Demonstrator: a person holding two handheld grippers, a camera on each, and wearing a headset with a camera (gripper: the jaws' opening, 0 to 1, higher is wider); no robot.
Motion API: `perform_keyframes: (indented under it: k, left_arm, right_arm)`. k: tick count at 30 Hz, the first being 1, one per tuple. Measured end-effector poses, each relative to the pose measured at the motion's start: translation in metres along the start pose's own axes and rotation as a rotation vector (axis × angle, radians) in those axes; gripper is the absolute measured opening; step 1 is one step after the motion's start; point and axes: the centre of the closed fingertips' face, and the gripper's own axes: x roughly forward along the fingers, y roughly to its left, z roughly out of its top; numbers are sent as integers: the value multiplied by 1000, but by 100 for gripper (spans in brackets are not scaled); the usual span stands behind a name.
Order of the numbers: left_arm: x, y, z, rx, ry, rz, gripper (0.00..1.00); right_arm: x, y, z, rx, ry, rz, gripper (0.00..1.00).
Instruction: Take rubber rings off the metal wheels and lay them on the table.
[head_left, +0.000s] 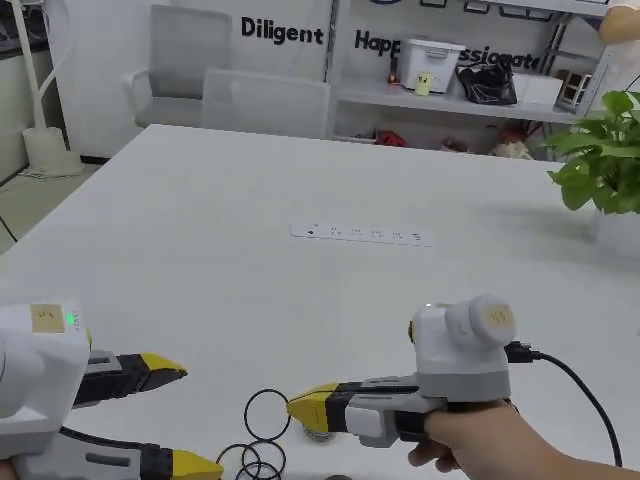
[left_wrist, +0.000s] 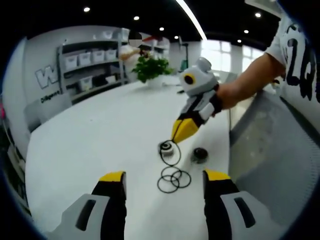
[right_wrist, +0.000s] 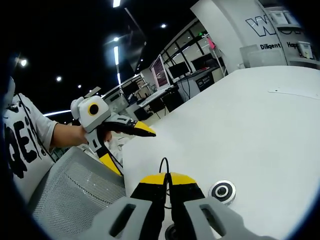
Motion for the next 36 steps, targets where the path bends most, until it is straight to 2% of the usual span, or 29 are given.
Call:
perform_keyframes:
  k: [23, 36]
  left_arm:
    - [-12, -1, -17, -9, 19, 21, 64]
    - [-18, -3, -22, -10, 25, 29, 64]
  right_arm:
    - [17, 16, -17, -11, 61, 52, 0]
    - [24, 22, -27, -19, 98, 69, 0]
